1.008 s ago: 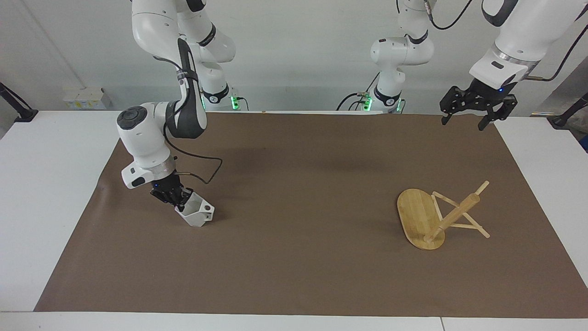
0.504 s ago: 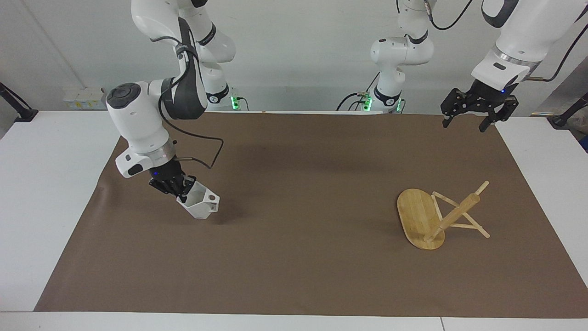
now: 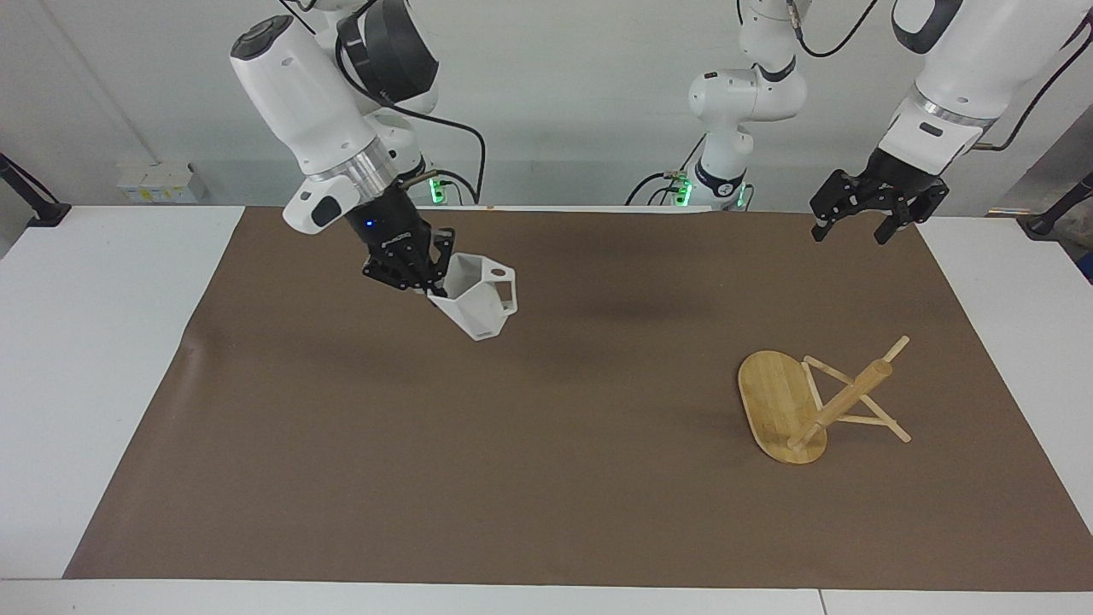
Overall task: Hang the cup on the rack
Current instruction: 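Carry the cup toward the left gripper while the left gripper reaches it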
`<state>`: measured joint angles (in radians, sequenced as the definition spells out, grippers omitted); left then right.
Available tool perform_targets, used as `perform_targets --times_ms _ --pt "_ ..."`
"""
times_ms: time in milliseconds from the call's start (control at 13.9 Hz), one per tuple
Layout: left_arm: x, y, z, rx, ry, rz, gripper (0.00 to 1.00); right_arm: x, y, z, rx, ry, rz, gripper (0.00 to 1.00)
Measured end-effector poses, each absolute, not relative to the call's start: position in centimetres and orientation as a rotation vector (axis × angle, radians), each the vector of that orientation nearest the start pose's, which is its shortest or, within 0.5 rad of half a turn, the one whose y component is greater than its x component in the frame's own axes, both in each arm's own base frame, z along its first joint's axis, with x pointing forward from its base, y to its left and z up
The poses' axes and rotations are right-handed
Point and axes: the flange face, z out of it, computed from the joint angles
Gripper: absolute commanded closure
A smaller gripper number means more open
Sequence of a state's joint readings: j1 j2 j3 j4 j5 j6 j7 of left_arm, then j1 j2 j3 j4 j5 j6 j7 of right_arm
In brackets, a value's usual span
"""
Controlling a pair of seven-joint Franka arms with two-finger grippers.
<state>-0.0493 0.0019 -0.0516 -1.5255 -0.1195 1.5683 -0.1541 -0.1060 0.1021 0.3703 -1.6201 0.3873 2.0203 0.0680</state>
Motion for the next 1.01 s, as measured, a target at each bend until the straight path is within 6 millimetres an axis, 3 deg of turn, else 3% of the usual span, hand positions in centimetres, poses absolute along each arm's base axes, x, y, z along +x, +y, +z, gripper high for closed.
perform_targets --times_ms 288,504,864,1008 --pt "54.9 -9.5 64.6 -3.359 -0.575 0.061 0.0 58.3 21.8 60.7 -2.411 -0.067 -0.209 1.0" --pt "54.8 -12.3 64.3 -3.348 -1.022 0.2 0.0 58.3 23.7 59.5 -2.336 -0.05 -0.14 1.0" --pt "55.0 -17.3 61.8 -3.143 -1.757 0.475 0.0 57.2 32.1 57.4 -2.221 0.031 -0.098 1.0" --pt "55.0 -17.9 61.2 -2.992 -1.99 0.579 0.0 56.4 33.9 57.4 -2.215 0.058 -0.081 1.0"
